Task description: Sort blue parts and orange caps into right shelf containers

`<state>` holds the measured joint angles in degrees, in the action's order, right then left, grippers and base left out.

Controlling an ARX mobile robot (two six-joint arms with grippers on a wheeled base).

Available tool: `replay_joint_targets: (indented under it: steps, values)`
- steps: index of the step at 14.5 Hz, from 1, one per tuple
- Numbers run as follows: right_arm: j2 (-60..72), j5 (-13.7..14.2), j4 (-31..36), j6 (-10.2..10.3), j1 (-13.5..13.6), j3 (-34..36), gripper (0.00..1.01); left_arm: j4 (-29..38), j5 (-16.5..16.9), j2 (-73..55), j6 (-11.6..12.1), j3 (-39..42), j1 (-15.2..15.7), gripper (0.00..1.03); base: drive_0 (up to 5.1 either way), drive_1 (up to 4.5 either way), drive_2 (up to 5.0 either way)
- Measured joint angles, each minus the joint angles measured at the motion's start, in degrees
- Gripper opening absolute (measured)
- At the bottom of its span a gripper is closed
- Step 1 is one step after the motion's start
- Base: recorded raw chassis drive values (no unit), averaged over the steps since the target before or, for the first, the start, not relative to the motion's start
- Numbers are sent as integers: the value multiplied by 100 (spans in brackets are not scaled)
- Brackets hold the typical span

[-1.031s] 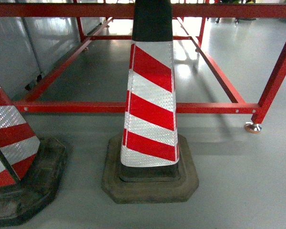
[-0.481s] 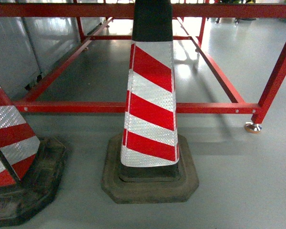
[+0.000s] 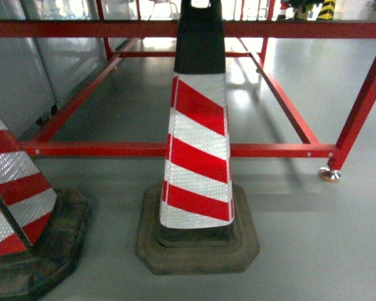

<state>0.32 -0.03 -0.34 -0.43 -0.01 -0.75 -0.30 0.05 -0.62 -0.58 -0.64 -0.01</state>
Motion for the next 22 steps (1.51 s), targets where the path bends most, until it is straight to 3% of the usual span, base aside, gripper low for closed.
replay_joint_targets:
  steps: [22]
  values:
    - [0,2,63,44,0,0,98,31,-9,0,59,0,0,98,0,0,0]
